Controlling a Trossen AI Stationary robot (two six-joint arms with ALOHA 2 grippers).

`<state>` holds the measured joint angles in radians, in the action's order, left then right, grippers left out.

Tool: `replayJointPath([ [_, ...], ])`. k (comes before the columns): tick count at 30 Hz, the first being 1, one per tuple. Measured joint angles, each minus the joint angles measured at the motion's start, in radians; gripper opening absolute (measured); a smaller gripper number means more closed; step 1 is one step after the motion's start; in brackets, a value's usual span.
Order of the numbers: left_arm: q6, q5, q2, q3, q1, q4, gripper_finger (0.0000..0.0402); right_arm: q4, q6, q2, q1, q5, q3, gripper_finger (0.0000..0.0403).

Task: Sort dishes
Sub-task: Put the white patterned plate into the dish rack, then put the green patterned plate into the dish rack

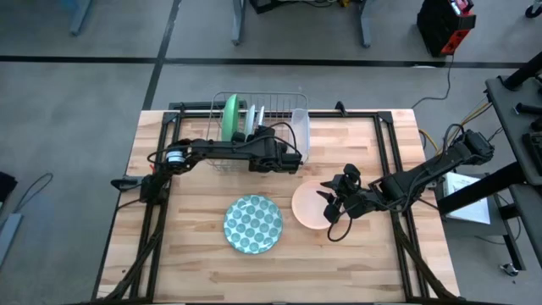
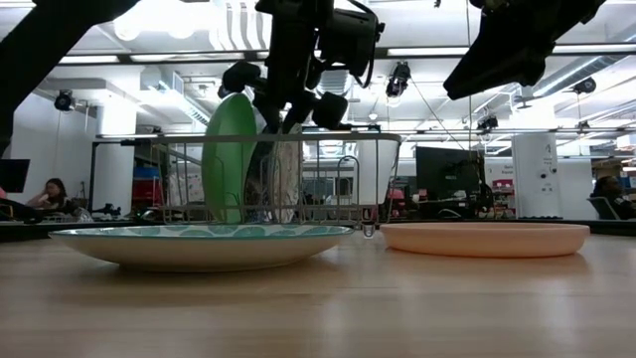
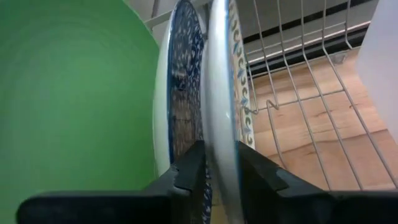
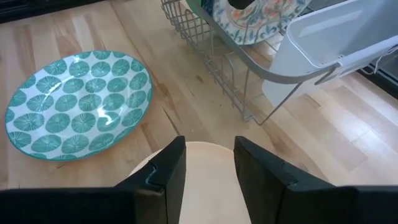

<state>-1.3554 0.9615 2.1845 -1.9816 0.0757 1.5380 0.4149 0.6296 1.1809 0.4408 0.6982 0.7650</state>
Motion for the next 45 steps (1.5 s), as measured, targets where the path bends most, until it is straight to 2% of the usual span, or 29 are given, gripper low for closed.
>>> replayJointPath([
  [8,-0.007,-0.004,0.0,-0.005,0.0,0.008,0.0123,0.0,0.0,0.0,0.0,-0.002,0.0,0.014],
  [13,0.064,-0.004,0.0,-0.079,-0.007,0.033,0.0162,0.0,-0.013,0.0,0.0,-0.002,0.0,0.0148],
  [19,0.291,-0.005,-0.001,-0.241,-0.025,0.033,0.0198,0.0,-0.056,0.014,0.0,-0.003,0.0,0.0139],
  [24,0.579,-0.119,-0.011,-0.378,-0.051,0.019,0.021,-0.013,-0.082,0.073,-0.012,-0.066,0.0,0.0105],
  [26,0.655,-0.228,-0.049,-0.346,-0.07,0.008,0.021,-0.031,-0.091,0.1,-0.016,-0.107,0.0,0.0088],
  [28,0.666,-0.335,-0.074,-0.331,-0.101,0.035,0.0209,-0.064,-0.092,0.128,-0.018,-0.145,-0.001,0.007],
  [32,0.714,-0.475,-0.115,-0.285,-0.216,0.031,0.0205,-0.152,-0.09,0.168,-0.018,-0.186,-0.001,0.0042],
  [35,0.699,-0.483,-0.137,-0.233,-0.333,0.032,0.0202,-0.203,-0.087,0.182,-0.018,-0.257,-0.001,0.0032],
  [39,0.553,-0.483,-0.16,-0.133,-0.483,0.03,0.0201,-0.31,-0.044,0.186,-0.018,-0.343,-0.001,0.0031],
  [45,0.266,-0.452,-0.163,0.11,-0.666,0.032,0.0201,-0.43,-0.007,0.227,-0.016,-0.367,0.002,0.0071],
])
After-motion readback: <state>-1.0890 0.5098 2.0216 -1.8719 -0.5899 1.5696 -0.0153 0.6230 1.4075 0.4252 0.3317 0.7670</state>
